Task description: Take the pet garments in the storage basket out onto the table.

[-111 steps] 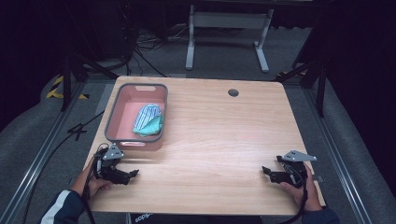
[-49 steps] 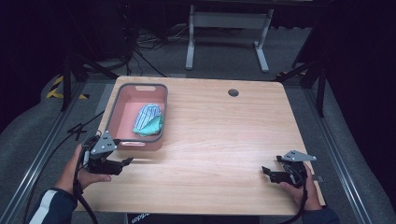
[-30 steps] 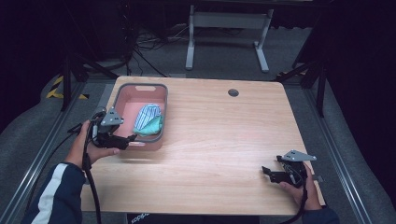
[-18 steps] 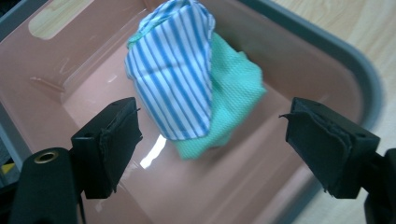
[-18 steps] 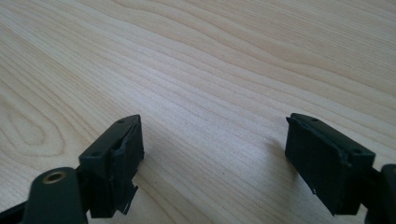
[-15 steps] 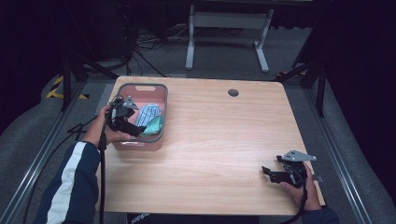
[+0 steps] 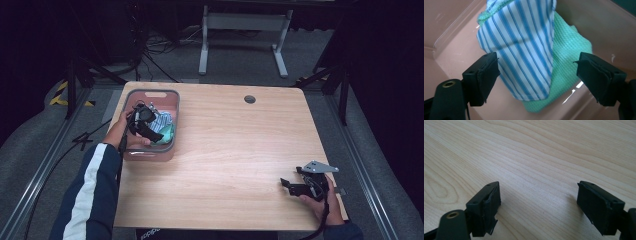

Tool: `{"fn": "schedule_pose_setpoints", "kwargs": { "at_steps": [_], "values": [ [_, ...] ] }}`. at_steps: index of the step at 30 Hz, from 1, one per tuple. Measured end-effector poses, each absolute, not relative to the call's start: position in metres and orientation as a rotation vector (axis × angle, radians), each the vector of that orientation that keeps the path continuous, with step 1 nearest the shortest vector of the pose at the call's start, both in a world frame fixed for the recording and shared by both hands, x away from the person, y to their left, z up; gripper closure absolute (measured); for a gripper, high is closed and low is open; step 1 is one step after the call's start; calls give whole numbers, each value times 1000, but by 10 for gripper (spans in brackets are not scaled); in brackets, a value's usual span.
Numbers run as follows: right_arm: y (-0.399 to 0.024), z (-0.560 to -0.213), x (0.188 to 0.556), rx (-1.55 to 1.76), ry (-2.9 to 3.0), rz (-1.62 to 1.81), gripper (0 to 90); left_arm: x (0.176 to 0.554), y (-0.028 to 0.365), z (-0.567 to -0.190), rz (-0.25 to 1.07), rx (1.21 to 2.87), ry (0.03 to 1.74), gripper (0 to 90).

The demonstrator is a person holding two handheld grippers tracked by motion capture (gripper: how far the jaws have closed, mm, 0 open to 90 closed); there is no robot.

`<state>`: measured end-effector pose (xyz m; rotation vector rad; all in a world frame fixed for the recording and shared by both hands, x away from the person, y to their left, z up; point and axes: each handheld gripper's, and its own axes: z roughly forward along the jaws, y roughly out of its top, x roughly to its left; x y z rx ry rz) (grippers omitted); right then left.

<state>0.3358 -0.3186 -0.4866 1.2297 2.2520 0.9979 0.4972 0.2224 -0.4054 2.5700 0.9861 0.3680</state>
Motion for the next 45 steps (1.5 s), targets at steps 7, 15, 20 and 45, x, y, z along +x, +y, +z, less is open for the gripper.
{"fn": "schedule_pose_setpoints", "kwargs": {
  "at_steps": [7,15,20,45],
  "values": [
    [-318,-486,335,1228,2251,996,198,511,219,-422,316,2640,1023,157],
    [-318,-487,335,1226,2247,997,200,518,216,-431,298,2686,1038,187],
    [-318,-487,335,1221,2248,996,203,521,214,-432,260,2690,1078,265],
    [-318,-487,335,1208,2256,1000,206,511,220,-417,308,2601,1115,678]
  ]
}}
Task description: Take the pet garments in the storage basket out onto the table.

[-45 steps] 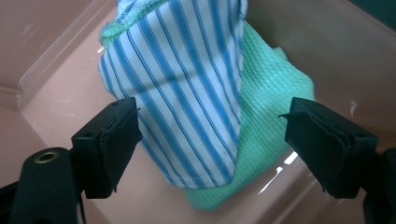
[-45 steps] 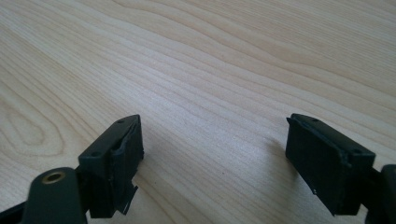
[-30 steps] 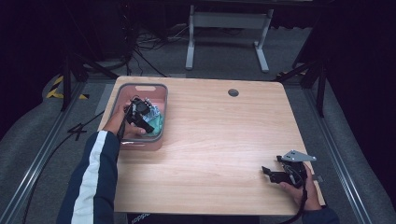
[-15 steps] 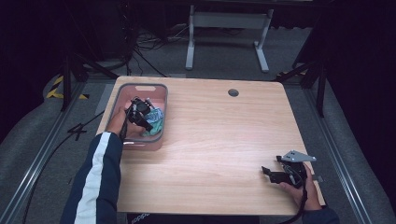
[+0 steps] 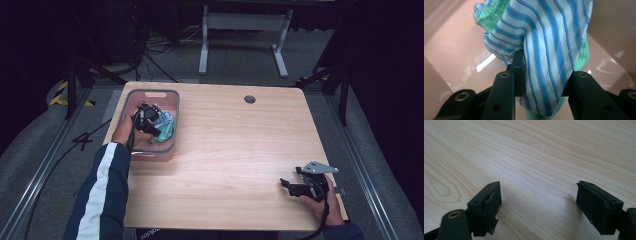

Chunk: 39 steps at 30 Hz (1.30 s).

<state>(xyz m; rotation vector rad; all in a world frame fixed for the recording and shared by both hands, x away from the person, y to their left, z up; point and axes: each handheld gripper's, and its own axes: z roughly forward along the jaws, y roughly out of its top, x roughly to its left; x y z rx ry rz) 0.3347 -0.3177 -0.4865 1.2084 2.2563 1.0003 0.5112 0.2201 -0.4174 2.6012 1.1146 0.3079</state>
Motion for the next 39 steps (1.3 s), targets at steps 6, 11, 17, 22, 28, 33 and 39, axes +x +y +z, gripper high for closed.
{"fn": "schedule_pose_setpoints", "kwargs": {
  "at_steps": [6,11,17,22,28,33,39],
  "values": [
    [-318,-487,335,1210,2257,1001,206,504,230,-402,354,2522,1098,679],
    [-318,-487,335,1210,2257,1001,206,495,239,-389,375,2479,1083,680],
    [-318,-486,335,1211,2258,1001,206,481,245,-379,404,2439,1033,681],
    [-318,-487,335,1213,2259,1002,206,471,248,-369,431,2394,1013,682],
    [-318,-487,335,1212,2258,1001,206,459,248,-357,462,2360,960,682],
    [-318,-487,335,1212,2258,1002,206,449,244,-350,470,2344,931,682],
    [-318,-487,335,1214,2259,1004,205,440,240,-344,486,2348,890,681]
  ]
}}
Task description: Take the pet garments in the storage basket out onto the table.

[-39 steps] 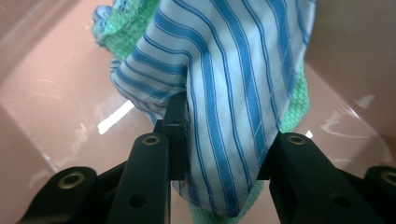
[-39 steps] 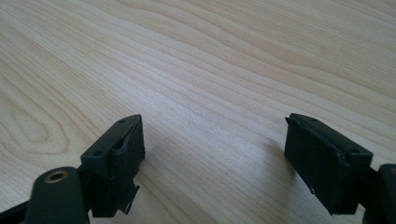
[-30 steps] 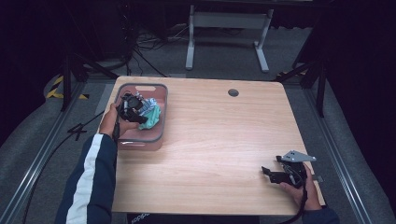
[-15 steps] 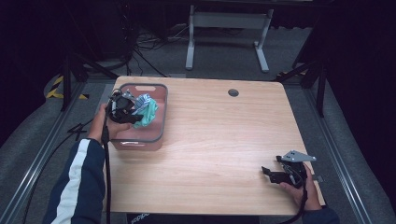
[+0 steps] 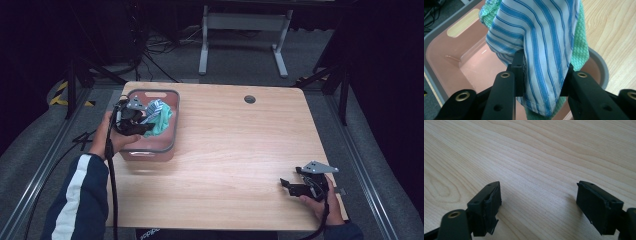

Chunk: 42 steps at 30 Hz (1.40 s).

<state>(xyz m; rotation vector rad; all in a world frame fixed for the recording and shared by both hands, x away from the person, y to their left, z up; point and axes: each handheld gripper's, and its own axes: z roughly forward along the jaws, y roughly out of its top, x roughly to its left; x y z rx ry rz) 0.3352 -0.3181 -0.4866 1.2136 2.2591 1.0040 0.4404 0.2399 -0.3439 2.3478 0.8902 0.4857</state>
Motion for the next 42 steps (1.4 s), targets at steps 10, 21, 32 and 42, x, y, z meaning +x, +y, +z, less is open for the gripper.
{"fn": "schedule_pose_setpoints", "kwargs": {
  "at_steps": [10,21,32,42],
  "values": [
    [-318,-487,335,1216,2260,1003,204,427,228,-335,484,2343,806,681],
    [-318,-487,335,1216,2258,1002,202,419,201,-327,484,2367,700,680],
    [-318,-487,335,1214,2257,1001,201,419,163,-326,447,2381,594,681],
    [-318,-487,335,1213,2257,1000,201,422,114,-343,372,2437,472,680]
  ]
}}
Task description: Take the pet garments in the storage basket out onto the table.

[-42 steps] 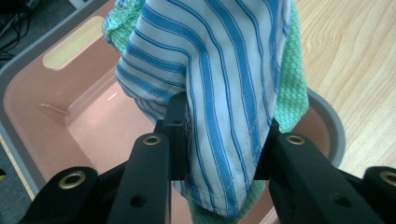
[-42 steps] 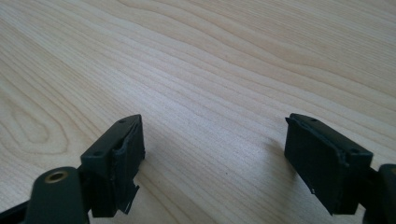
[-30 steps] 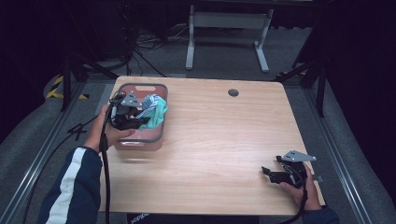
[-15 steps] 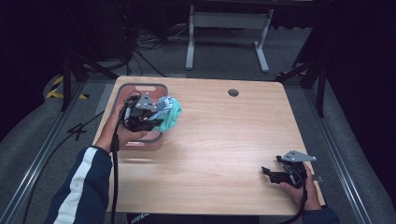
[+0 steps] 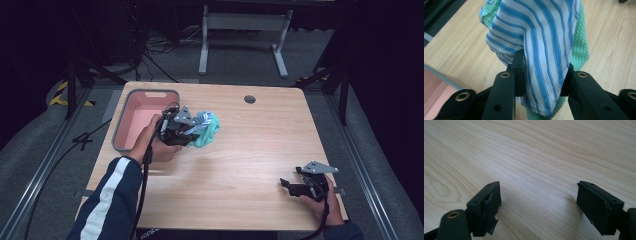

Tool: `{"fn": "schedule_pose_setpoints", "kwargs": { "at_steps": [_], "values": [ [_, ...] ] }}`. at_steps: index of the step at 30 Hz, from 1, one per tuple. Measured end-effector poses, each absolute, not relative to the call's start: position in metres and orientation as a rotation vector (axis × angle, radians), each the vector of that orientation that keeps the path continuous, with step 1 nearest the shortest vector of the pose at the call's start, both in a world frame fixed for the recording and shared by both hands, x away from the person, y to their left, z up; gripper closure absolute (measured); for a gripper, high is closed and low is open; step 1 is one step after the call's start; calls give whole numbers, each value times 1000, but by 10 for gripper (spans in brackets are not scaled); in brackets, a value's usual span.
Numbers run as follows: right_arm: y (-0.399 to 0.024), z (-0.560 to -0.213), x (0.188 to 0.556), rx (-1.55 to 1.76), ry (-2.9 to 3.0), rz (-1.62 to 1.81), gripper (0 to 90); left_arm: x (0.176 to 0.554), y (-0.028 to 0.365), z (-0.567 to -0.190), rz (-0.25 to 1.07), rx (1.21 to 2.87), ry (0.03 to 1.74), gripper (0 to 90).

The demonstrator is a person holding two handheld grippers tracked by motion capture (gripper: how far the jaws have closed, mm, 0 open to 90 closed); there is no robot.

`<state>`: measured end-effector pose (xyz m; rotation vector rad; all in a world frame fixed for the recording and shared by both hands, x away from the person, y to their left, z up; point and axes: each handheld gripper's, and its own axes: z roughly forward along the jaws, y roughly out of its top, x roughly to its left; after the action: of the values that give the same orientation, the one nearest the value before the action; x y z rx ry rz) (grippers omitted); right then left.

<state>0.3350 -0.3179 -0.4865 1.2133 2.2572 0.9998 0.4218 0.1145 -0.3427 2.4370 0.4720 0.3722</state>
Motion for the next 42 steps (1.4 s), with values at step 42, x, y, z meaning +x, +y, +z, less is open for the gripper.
{"fn": "schedule_pose_setpoints", "kwargs": {
  "at_steps": [42],
  "values": [
    [-318,-486,334,1208,2262,1005,207,447,45,-440,261,2497,551,659]
  ]
}}
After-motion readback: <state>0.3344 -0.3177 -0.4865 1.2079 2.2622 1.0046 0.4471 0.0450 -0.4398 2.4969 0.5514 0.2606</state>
